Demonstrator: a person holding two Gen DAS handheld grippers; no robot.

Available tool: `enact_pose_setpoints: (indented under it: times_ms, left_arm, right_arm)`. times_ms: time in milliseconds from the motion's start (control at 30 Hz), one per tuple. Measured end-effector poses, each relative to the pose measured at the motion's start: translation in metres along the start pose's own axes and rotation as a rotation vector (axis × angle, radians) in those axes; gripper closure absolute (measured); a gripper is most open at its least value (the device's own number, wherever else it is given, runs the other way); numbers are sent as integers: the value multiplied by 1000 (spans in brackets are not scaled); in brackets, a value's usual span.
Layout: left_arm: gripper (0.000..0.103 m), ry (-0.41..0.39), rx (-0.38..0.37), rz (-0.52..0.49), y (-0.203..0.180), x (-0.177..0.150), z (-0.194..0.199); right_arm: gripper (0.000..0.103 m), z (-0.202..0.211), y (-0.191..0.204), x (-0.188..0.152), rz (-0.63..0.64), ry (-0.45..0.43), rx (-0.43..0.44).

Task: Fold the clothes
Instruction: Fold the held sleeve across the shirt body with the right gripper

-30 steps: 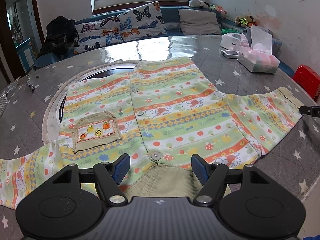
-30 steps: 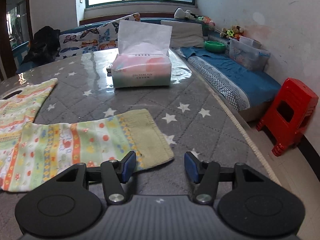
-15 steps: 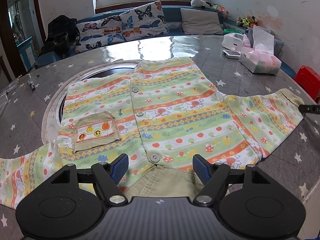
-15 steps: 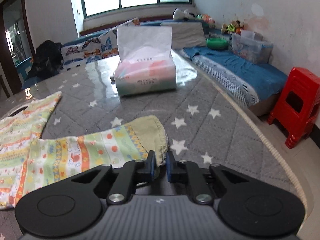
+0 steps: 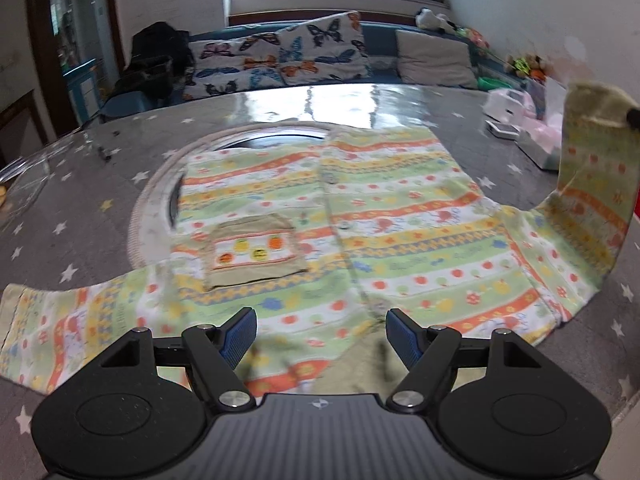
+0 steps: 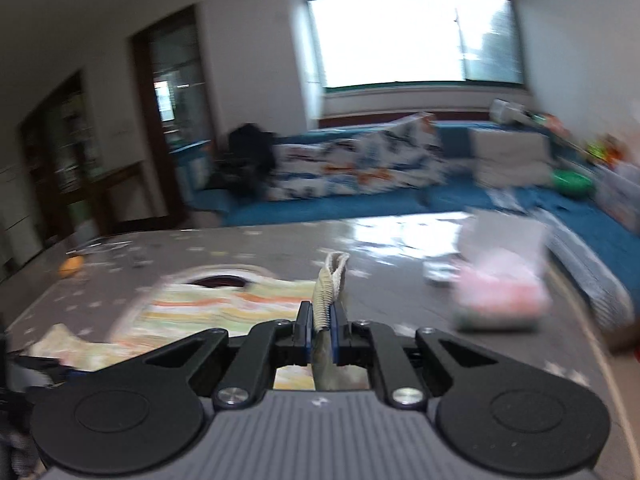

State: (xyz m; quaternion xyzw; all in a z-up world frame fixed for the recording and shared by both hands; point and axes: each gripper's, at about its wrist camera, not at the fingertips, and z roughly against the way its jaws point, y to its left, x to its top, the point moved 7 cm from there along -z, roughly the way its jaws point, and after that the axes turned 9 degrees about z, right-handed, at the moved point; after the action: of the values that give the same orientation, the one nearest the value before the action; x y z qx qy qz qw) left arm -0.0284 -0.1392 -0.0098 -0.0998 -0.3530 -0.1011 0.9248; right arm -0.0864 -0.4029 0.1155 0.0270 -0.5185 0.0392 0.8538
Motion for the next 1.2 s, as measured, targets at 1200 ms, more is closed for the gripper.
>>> enact_pose_setpoints:
  times_ms: [1200]
  left_arm:
    - [29, -16, -45, 28, 4, 4, 4]
  right_arm:
    - [62, -91, 98, -84, 276, 387, 189]
